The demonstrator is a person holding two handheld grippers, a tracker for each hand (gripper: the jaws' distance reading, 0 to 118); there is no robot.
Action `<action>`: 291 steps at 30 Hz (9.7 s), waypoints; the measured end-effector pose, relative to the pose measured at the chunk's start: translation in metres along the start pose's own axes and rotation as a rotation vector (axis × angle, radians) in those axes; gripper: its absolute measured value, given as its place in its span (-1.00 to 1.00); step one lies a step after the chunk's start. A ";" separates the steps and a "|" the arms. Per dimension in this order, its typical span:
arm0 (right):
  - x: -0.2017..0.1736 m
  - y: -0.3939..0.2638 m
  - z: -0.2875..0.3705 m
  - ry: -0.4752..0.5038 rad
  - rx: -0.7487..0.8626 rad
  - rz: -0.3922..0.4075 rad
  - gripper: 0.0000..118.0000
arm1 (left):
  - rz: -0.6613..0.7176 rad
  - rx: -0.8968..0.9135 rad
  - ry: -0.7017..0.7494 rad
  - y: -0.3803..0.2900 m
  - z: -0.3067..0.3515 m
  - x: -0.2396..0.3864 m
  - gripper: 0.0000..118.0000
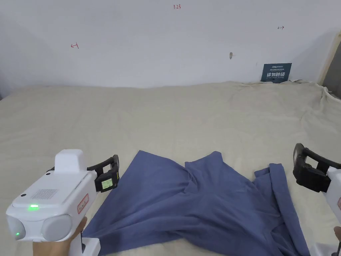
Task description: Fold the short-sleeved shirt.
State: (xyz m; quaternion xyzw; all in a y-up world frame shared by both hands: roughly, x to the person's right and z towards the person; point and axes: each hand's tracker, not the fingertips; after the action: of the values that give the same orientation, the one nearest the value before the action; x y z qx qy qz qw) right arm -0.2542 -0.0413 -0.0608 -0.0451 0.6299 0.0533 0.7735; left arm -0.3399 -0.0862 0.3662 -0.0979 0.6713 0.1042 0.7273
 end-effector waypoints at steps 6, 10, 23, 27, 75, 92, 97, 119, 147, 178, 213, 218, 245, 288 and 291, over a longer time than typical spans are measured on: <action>-0.011 -0.001 0.007 0.003 0.058 0.024 -0.59 | -0.031 0.042 -0.023 -0.001 0.005 0.015 -0.63; -0.007 -0.009 0.008 0.010 0.073 0.009 -0.99 | -0.015 0.049 -0.024 -0.007 0.007 0.016 -1.00; -0.004 -0.011 0.007 0.016 0.061 -0.002 -1.00 | -0.021 0.018 -0.016 -0.013 0.006 0.008 -1.00; -0.006 -0.011 0.007 0.018 0.062 0.008 -1.00 | -0.029 0.001 -0.014 -0.015 0.004 0.006 -1.00; -0.002 -0.061 -0.072 0.085 -0.157 -0.020 -1.00 | 0.140 -0.778 0.063 -0.142 -0.065 -0.082 -0.87; -0.043 -0.095 -0.298 0.179 -0.521 -0.075 -0.65 | 0.242 -0.647 0.011 -0.095 -0.065 -0.097 -0.87; -0.071 -0.119 -0.353 0.233 -0.633 -0.063 0.85 | 0.254 -0.657 0.010 -0.098 -0.075 -0.099 -0.87; -0.125 -0.144 -0.361 0.229 -0.724 0.106 -0.97 | 0.286 -0.653 -0.005 -0.101 -0.076 -0.100 -0.87; 0.029 0.144 -0.204 0.196 -0.090 -0.004 -0.98 | 0.270 -0.303 -0.112 0.092 -0.106 -0.060 -0.87; 0.016 0.252 -0.323 0.186 0.137 -0.017 -0.98 | -0.018 -0.155 0.043 0.265 -0.199 -0.059 -0.87; 0.049 -0.116 -0.024 0.266 -0.461 -0.184 -0.98 | -0.076 -0.705 -0.022 -0.116 -0.062 -0.090 -0.87; 0.054 -0.133 0.011 0.267 -0.526 -0.197 -0.98 | -0.053 -0.721 -0.027 -0.126 -0.041 -0.100 -0.87; 0.045 -0.217 -0.023 0.138 -0.917 -0.282 -0.97 | -0.044 -0.801 0.005 -0.161 -0.025 -0.094 -0.86; -0.026 -0.056 -0.003 0.149 -0.131 0.025 -0.76 | 0.122 -0.062 0.070 -0.042 0.019 -0.045 -0.71; -0.034 -0.057 0.001 0.135 -0.102 0.048 -1.00 | 0.116 -0.049 0.070 -0.046 0.019 -0.041 -1.00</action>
State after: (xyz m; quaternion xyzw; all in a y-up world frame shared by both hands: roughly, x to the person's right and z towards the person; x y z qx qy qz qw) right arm -0.2524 -0.0984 -0.0275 -0.0728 0.6779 0.1010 0.7245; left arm -0.3118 -0.1263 0.4086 -0.0800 0.6980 0.1589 0.6936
